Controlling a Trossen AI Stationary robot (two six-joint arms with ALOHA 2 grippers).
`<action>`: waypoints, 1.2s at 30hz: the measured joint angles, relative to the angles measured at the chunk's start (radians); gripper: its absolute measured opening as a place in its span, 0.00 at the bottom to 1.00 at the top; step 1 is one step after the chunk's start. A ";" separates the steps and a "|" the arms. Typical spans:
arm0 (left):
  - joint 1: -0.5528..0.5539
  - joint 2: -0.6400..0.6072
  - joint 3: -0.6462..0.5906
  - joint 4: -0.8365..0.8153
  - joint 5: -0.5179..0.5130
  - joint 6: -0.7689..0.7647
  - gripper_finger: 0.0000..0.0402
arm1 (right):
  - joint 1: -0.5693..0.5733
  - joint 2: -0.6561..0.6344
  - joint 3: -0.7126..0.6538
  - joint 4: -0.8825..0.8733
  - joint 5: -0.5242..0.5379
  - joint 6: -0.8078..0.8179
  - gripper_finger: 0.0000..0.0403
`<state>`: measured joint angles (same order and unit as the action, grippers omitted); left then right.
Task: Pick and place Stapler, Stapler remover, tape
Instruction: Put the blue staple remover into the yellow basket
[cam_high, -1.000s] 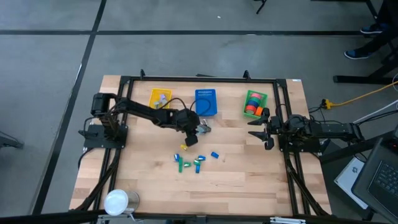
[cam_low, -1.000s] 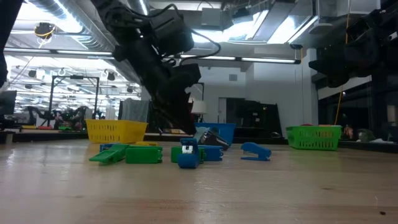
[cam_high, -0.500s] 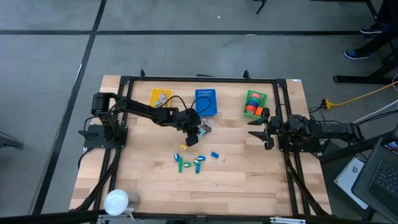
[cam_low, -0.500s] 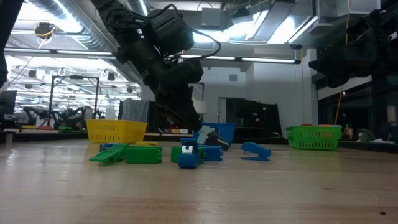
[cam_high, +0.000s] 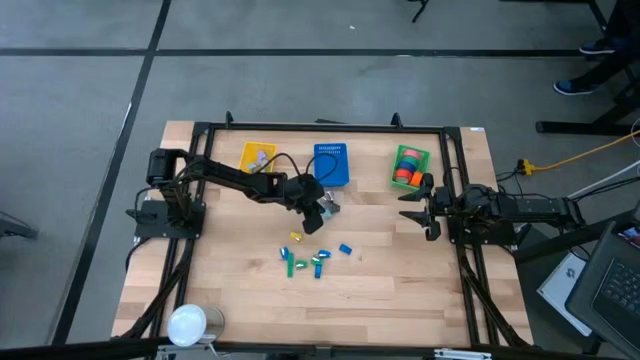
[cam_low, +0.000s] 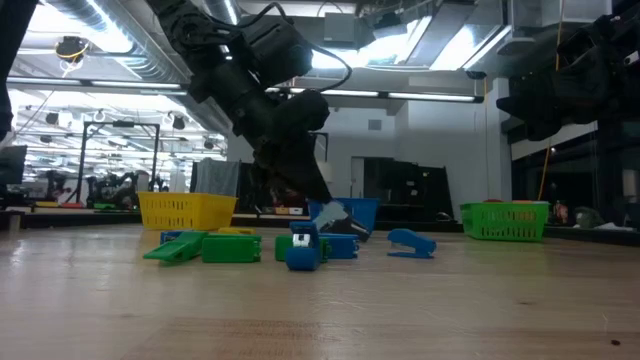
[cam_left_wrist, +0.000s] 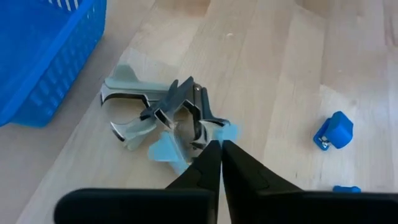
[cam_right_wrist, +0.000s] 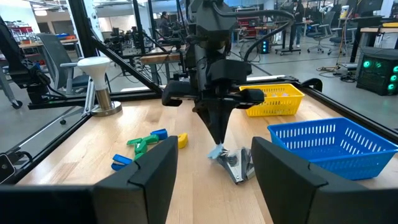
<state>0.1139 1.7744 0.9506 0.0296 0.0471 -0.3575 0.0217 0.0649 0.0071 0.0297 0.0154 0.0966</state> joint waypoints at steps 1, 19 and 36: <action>0.000 0.000 0.000 -0.003 -0.001 0.000 0.01 | 0.000 0.000 0.000 0.000 0.000 0.000 0.52; -0.015 -0.047 -0.001 -0.112 -0.105 0.012 0.01 | 0.000 0.000 0.000 0.000 0.000 0.000 0.52; 0.007 -0.374 -0.001 -0.493 -0.438 -0.014 0.01 | 0.000 0.000 0.000 0.000 0.000 0.000 0.52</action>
<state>0.1209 1.4002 0.9497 -0.4636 -0.3906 -0.3712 0.0217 0.0650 0.0071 0.0297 0.0154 0.0965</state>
